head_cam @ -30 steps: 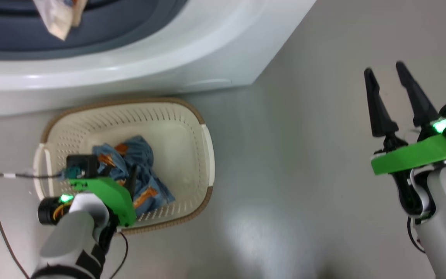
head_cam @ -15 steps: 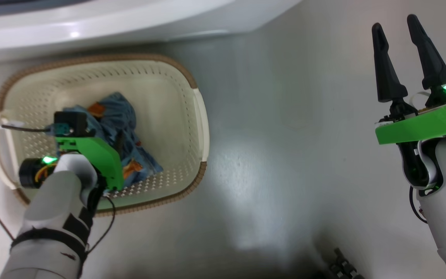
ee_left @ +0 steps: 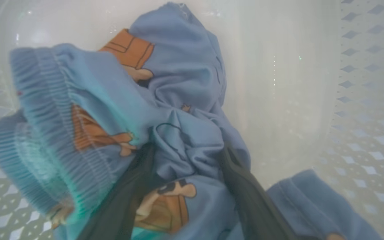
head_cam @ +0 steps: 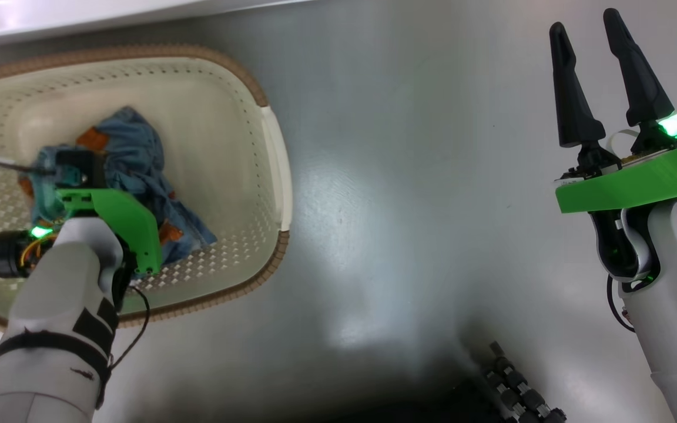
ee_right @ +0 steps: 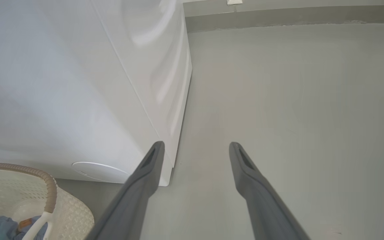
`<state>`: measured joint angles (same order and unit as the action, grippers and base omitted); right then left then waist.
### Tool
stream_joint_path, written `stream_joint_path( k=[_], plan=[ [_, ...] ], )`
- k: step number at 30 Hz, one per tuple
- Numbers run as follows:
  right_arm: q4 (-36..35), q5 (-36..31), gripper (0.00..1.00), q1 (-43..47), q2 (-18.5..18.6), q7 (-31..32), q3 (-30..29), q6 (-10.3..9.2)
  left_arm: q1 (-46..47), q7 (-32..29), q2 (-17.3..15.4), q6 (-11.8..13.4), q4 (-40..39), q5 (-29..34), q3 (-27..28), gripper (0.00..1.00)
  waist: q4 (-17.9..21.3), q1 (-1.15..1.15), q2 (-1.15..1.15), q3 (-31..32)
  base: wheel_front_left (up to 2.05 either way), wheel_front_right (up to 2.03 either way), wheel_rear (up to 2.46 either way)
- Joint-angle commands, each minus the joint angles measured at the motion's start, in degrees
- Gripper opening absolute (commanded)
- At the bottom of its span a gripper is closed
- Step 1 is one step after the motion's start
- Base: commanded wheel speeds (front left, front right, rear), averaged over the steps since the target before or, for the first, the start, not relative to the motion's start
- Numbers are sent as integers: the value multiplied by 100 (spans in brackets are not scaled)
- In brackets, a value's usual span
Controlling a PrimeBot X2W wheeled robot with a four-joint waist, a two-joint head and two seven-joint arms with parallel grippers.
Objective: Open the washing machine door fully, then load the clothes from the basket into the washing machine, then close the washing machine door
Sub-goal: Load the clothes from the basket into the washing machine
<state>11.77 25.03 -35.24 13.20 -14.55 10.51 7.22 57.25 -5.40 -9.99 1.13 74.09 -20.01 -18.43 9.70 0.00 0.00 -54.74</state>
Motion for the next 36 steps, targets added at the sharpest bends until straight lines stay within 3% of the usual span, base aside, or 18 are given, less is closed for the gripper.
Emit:
stream_joint_path(
  k=[1, 7, 9, 10, 11, 12, 13, 24, 36],
  plan=[
    [-120, -46, 100, 156, 10, -45, 77, 26, -91, -127, -190, 65, -19, 54, 53, 100, 57, 0, 0, -55, 0, 0, 0],
    [-108, -41, 100, 123, -38, -45, 112, 26, -109, -575, -289, 85, -15, 38, -9, 98, 126, 0, 0, -87, 0, 0, 0],
    [-102, -43, 100, 119, -51, -45, 114, 26, -118, -683, -307, 128, -15, 26, -18, 48, 135, 0, 0, -86, 0, 0, 0],
    [-99, -45, 100, 119, -57, -45, 113, 26, -119, -714, -311, 144, -15, 16, -18, 39, 137, 0, 0, -84, 0, 0, 0],
    [-95, -47, 100, 118, -63, -45, 114, 26, -120, -732, -321, 147, -14, 5, -18, 16, 142, 0, 0, -82, 0, 0, 0],
    [-95, -47, 100, 118, -63, -45, 114, 26, -120, -732, -321, 147, -14, 5, -18, 16, 142, 0, 0, -82, 0, 0, 0],
    [-90, -47, 100, 117, -71, -45, 114, 26, -115, -716, -331, 147, -14, -5, -18, 0, 146, 0, 0, -79, 0, 0, 0],
    [-23, -49, 100, 122, -117, -45, 120, 26, -204, -463, -293, 33, -14, -159, -3, 0, 113, 0, 0, 194, 0, 0, 0],
    [102, -3, 100, 245, -154, -45, 124, 26, -506, 207, -185, -371, -14, -359, 17, 0, -19, 0, 0, 970, 0, 0, 0]
  ],
)
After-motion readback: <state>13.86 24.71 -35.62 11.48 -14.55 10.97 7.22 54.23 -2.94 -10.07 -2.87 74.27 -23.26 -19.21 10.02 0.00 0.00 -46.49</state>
